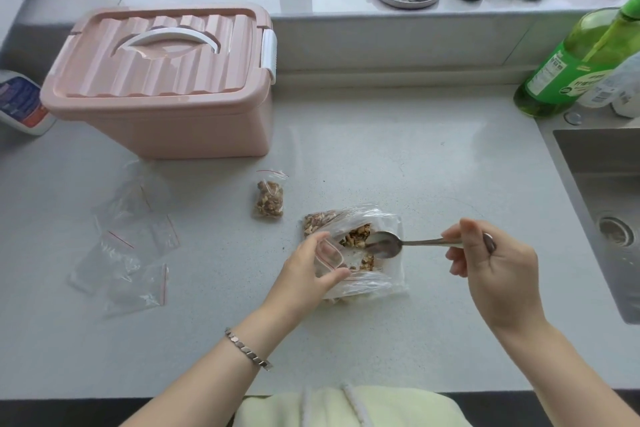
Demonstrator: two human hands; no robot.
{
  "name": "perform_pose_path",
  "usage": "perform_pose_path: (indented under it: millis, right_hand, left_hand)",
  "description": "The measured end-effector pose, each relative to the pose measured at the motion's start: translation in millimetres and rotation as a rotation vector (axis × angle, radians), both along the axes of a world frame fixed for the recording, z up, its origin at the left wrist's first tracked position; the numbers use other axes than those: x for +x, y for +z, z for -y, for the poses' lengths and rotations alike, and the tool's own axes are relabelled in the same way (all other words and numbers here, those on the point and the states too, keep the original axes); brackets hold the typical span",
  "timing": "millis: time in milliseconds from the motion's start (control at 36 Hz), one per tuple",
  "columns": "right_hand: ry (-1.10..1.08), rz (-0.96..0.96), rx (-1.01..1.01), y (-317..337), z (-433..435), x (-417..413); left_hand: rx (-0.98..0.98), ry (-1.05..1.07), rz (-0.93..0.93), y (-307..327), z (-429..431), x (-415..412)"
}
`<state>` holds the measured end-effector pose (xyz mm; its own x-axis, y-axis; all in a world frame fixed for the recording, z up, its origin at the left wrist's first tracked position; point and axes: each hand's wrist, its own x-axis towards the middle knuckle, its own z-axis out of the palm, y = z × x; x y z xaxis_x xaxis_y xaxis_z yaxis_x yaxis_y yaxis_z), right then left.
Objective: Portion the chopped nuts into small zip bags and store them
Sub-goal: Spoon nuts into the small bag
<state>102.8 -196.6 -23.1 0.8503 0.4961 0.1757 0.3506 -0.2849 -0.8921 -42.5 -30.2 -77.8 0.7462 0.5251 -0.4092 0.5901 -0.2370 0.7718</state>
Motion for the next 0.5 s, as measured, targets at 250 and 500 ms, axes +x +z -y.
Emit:
perform_pose_path:
  millis: [250, 500]
  right_hand:
    - [0.056, -0.037, -0.109, -44.3, -12.6, -6.2]
    - [-0.001, -0.197, -0.161, -61.0, -16.7, -10.0]
  left_hand:
    - [-0.031, 0.089, 0.045, 8.2, -2.3, -18.0]
    - [0.006, -0.055, -0.119, 11.1, -12.1, -18.0]
